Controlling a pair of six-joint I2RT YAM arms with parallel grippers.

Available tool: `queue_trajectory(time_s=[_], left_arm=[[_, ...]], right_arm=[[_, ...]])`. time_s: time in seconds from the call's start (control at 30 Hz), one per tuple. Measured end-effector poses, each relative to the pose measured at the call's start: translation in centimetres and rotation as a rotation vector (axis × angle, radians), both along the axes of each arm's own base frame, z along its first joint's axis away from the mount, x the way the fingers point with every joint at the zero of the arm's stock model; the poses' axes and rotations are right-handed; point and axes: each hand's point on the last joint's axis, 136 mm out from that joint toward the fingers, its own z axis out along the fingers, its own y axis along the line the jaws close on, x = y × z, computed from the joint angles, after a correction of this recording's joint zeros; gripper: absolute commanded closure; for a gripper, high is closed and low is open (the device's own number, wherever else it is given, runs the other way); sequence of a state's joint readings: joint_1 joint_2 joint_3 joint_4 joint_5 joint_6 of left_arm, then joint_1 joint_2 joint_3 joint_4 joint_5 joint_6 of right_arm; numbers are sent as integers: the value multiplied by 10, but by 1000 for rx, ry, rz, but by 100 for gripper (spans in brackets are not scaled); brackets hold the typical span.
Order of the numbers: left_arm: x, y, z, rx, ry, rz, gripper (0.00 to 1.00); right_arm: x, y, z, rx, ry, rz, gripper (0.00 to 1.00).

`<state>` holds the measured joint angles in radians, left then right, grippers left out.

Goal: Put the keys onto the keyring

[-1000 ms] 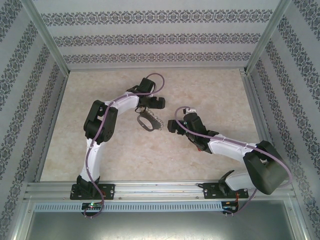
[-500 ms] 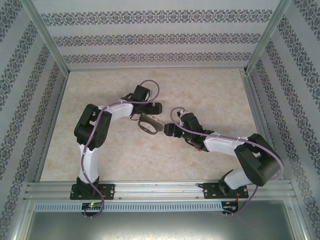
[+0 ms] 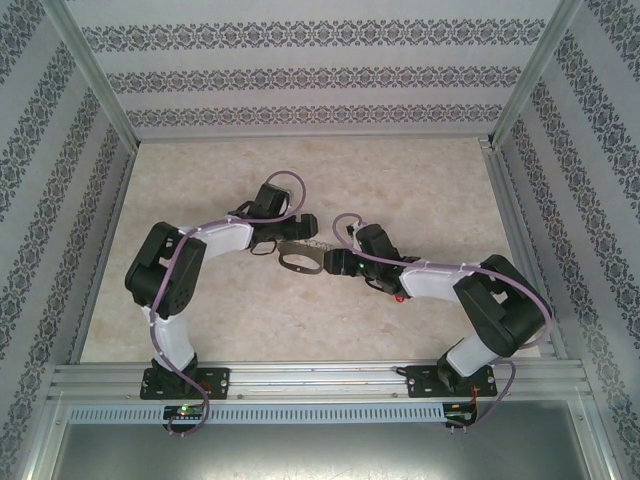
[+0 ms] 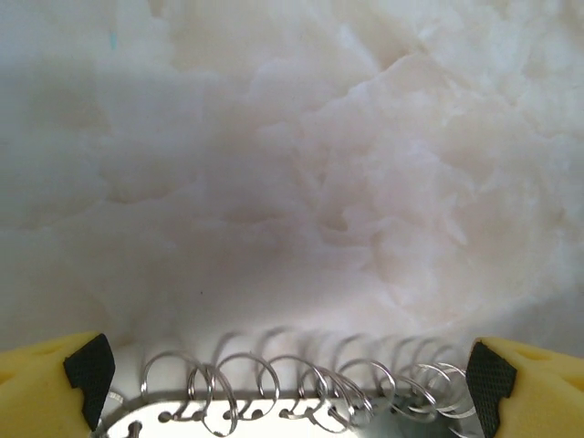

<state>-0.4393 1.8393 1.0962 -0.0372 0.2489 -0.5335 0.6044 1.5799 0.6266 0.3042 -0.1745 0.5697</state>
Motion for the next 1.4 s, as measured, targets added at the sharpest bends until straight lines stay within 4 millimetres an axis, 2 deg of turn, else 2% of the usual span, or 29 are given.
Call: queue_trajectory(time_s=[0.23, 0.37, 0.63, 0.87, 1.4], left_arm=[[-10, 12, 67, -67, -176, 43, 0], [-22, 22, 89, -104, -246, 73, 0], [-36, 33, 90, -114, -266, 106, 0], [-34, 34, 99, -126, -301, 114, 0], [-33, 34, 99, -130, -309, 114, 0]], right_arm=[[10, 4, -10, 5, 34, 22, 30], [16, 10, -15, 10, 49, 40, 33], [21, 20, -16, 29, 59, 62, 34], [21, 21, -16, 30, 61, 66, 35], [5, 38, -18, 23, 60, 134, 38]])
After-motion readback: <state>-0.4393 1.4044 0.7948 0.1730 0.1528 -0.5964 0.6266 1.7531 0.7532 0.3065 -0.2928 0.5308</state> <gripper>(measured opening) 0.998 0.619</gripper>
